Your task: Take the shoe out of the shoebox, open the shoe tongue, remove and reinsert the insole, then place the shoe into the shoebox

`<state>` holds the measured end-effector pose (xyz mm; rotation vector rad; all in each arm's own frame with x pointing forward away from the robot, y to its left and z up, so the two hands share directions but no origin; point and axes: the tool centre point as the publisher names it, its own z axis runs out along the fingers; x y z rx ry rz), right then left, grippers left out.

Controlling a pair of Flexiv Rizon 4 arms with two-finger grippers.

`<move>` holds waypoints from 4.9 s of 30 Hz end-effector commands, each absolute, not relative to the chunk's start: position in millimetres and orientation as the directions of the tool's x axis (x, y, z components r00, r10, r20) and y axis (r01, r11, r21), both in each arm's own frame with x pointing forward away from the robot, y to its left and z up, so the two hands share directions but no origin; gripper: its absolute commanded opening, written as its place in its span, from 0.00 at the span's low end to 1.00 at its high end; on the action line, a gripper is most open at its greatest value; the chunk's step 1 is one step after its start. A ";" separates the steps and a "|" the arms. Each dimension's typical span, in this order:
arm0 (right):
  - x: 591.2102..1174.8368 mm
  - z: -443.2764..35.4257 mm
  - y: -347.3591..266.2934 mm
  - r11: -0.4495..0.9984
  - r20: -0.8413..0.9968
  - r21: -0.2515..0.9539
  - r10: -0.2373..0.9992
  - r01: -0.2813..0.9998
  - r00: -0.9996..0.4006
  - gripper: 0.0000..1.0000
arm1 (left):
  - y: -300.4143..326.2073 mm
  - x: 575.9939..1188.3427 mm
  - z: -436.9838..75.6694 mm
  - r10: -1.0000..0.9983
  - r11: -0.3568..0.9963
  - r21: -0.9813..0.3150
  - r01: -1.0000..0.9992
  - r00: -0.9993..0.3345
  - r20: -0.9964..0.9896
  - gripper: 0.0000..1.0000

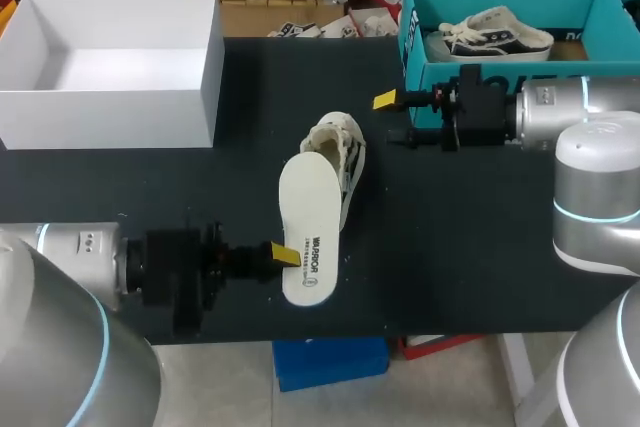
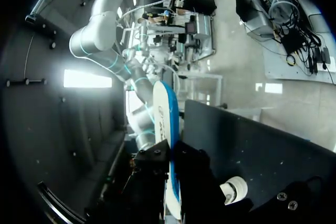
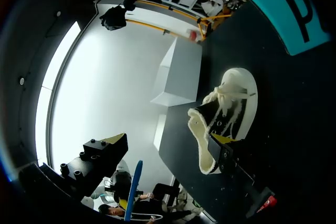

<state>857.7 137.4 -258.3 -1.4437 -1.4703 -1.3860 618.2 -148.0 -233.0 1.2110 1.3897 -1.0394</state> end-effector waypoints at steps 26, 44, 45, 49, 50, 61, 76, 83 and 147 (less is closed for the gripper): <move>856.9 -259.1 138.6 -0.167 0.943 0.237 0.275 0.957 -0.186 1.00 | -151.3 752.7 -275.0 0.196 0.018 0.147 0.989 0.141 -0.970 0.00; 856.9 -259.1 138.6 -0.167 0.943 0.237 0.275 0.957 -0.186 1.00 | -168.4 813.0 -283.7 0.209 0.043 0.193 0.980 0.180 -0.961 0.00; 856.9 -259.1 138.6 -0.167 0.943 0.237 0.275 0.957 -0.186 1.00 | -168.4 813.3 -283.4 0.212 0.045 0.193 0.980 0.179 -0.961 0.00; 856.9 -259.1 138.6 -0.167 0.943 0.237 0.275 0.957 -0.186 1.00 | -168.4 813.3 -283.4 0.212 0.045 0.193 0.980 0.179 -0.961 0.00; 856.9 -259.1 138.6 -0.167 0.943 0.237 0.275 0.957 -0.186 1.00 | -168.4 813.3 -283.4 0.212 0.045 0.193 0.980 0.179 -0.961 0.00; 859.1 -267.4 145.8 -0.094 0.946 0.224 0.260 0.970 -0.193 1.00 | -168.4 813.3 -283.4 0.212 0.045 0.193 0.980 0.179 -0.961 0.00; 843.5 -277.3 181.1 0.042 0.946 0.191 0.258 0.981 -0.195 1.00 | -168.4 813.3 -283.4 0.212 0.045 0.193 0.980 0.179 -0.961 0.00; 846.5 -278.6 190.7 0.038 0.947 0.192 0.256 0.981 -0.196 1.00 | -168.4 813.3 -283.4 0.212 0.045 0.193 0.980 0.179 -0.961 0.00; 863.0 -282.6 216.7 0.079 0.942 0.189 0.266 0.979 -0.203 0.00 | -131.4 804.2 -224.1 0.868 0.085 0.218 0.972 0.035 -0.496 1.00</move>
